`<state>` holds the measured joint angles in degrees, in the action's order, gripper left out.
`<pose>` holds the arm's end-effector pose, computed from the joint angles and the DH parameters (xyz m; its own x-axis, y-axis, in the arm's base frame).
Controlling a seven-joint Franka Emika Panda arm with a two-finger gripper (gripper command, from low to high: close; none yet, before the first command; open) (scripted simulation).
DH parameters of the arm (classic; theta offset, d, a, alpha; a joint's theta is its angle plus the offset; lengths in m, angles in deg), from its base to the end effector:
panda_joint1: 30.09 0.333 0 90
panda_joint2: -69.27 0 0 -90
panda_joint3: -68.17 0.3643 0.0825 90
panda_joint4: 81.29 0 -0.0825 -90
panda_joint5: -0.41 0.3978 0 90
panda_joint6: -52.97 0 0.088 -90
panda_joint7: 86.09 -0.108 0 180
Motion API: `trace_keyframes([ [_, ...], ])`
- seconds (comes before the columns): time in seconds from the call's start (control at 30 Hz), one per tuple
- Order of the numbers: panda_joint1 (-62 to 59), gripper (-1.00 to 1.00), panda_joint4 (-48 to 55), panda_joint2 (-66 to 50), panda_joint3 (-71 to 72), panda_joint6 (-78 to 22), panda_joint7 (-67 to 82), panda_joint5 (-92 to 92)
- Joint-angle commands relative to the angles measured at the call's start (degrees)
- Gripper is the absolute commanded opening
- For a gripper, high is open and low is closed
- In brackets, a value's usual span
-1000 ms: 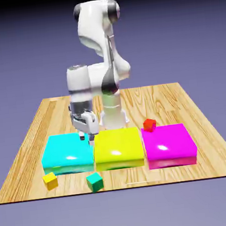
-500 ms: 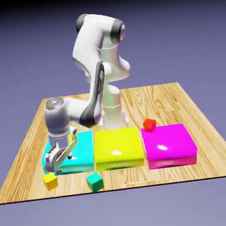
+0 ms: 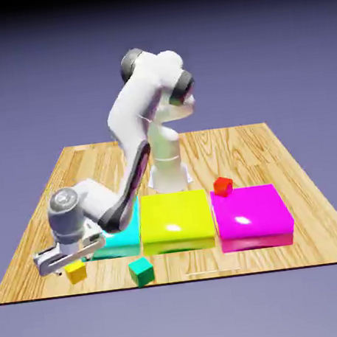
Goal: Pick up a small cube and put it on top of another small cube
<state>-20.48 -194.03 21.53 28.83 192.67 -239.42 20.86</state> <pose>0.5450 -0.2984 0.1391 -0.9454 0.2372 0.2236 0.1871 0.9565 -0.2236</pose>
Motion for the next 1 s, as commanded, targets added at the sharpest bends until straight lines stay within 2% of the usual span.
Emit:
trace_keyframes([
  [0.0,0.0,-1.0,0.0,0.0,0.0,0.0,0.0,0.0],
  [0.17,6.78,-1.0,0.2,8.35,-3.22,-8.45,-0.94,-3.74],
  [0.6,17.36,-1.0,-17.14,31.61,23.76,-5.07,8.12,-15.48],
  [0.97,20.76,-1.0,-39.98,51.86,46.26,6.28,13.02,-30.23],
])
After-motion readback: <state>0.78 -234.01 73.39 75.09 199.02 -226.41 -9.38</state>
